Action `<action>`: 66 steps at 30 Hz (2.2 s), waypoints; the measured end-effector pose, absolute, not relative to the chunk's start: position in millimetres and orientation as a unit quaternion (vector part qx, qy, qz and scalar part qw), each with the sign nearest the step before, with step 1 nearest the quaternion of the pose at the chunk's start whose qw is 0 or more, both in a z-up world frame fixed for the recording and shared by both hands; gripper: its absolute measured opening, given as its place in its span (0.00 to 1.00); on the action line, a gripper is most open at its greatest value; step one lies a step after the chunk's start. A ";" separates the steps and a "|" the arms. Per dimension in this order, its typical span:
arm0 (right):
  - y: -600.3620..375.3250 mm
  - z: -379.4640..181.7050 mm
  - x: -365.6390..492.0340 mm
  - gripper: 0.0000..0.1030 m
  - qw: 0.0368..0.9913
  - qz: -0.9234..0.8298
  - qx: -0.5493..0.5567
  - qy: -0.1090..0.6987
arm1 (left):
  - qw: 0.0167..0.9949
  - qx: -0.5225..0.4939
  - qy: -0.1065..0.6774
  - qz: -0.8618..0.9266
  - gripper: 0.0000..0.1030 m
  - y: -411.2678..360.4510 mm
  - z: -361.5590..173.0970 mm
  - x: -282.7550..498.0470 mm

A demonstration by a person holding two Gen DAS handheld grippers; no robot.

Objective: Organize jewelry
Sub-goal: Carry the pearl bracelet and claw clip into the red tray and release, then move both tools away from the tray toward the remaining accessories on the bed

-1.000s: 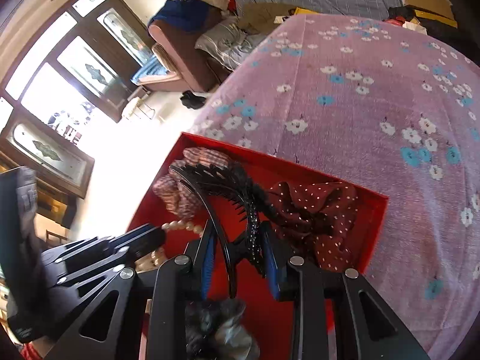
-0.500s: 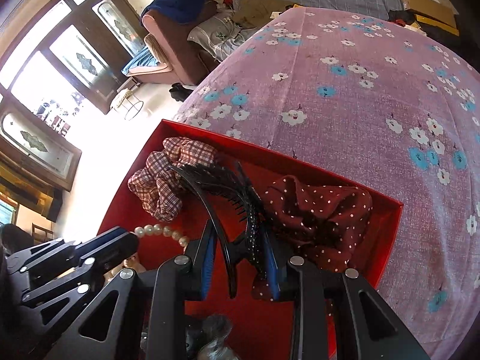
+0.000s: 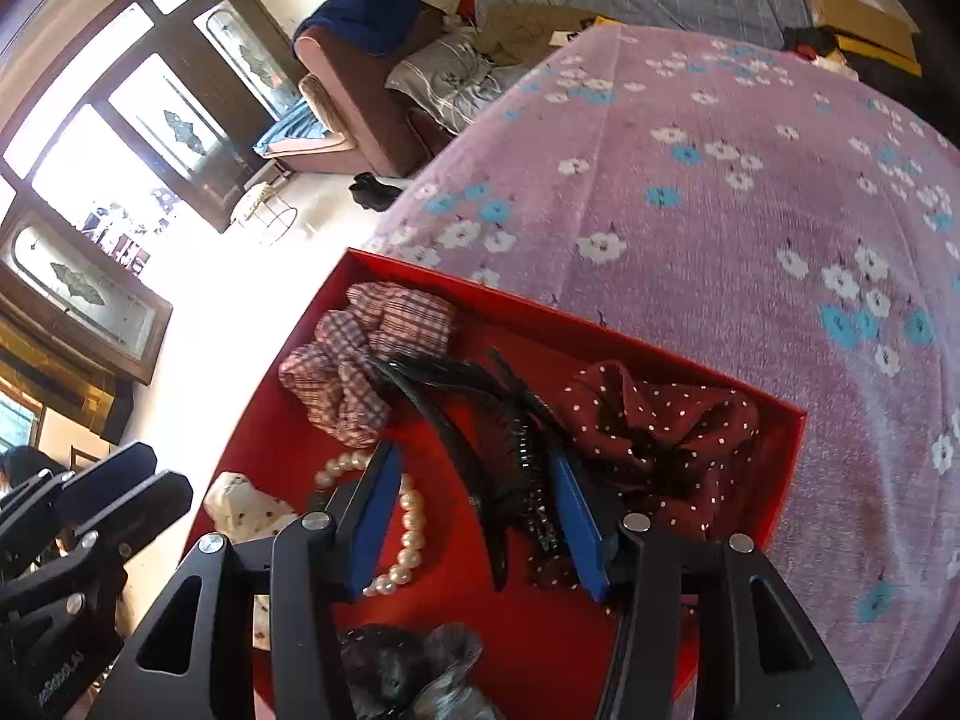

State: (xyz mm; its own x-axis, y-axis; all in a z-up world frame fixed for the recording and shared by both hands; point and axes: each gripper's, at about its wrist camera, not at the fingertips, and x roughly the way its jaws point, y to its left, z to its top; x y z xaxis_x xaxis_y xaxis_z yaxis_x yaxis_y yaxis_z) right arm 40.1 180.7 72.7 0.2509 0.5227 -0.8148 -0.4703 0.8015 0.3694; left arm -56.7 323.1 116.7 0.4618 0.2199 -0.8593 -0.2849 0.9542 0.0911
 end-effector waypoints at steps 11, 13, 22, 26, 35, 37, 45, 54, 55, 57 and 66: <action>149.7 110.7 10.0 0.59 0.803 0.329 0.040 0.495 | 0.862 0.004 0.478 0.169 0.38 301.5 141.5 -79.6; 138.0 117.2 5.1 0.60 0.807 0.326 0.047 0.490 | 0.864 0.011 0.474 0.169 0.39 293.4 145.2 -81.8; 72.5 132.7 -11.2 0.61 0.824 0.300 0.076 0.475 | 0.876 0.041 0.456 0.151 0.42 242.5 164.1 -83.7; 39.8 132.4 -18.7 0.62 0.831 0.281 0.085 0.472 | 0.879 0.053 0.454 0.138 0.45 215.6 168.2 -82.1; -63.0 119.7 -39.0 0.62 0.842 0.215 0.127 0.478 | 0.878 0.073 0.462 0.096 0.45 152.6 163.7 -73.0; -92.4 116.5 -45.4 0.62 0.846 0.194 0.137 0.478 | 0.877 0.074 0.467 0.084 0.45 136.9 161.1 -68.4; -203.2 101.2 -64.1 0.63 0.853 0.095 0.175 0.483 | 0.875 0.077 0.478 0.018 0.46 67.2 144.2 -28.0; -268.2 76.9 -65.3 0.63 0.847 0.047 0.197 0.492 | 0.863 0.043 0.500 -0.046 0.46 5.0 106.1 60.5; -270.6 74.2 -64.0 0.63 0.846 0.045 0.197 0.493 | 0.861 0.039 0.504 -0.047 0.46 0.8 100.2 72.6; -274.4 68.6 -59.5 0.63 0.846 0.042 0.193 0.495 | 0.859 0.033 0.508 -0.055 0.46 -6.7 89.9 94.4; -278.2 55.9 -35.5 0.63 0.855 0.037 0.154 0.494 | 0.845 0.032 0.528 -0.078 0.46 -33.4 47.5 168.1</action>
State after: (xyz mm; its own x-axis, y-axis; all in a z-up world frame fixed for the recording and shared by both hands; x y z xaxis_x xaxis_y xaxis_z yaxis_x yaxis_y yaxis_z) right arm -35.5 -278.2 55.9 0.5101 0.2153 -0.8327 0.0889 0.9498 0.3000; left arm 168.1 -33.4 47.5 0.4294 -0.0975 -0.8979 0.1653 0.9858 -0.0280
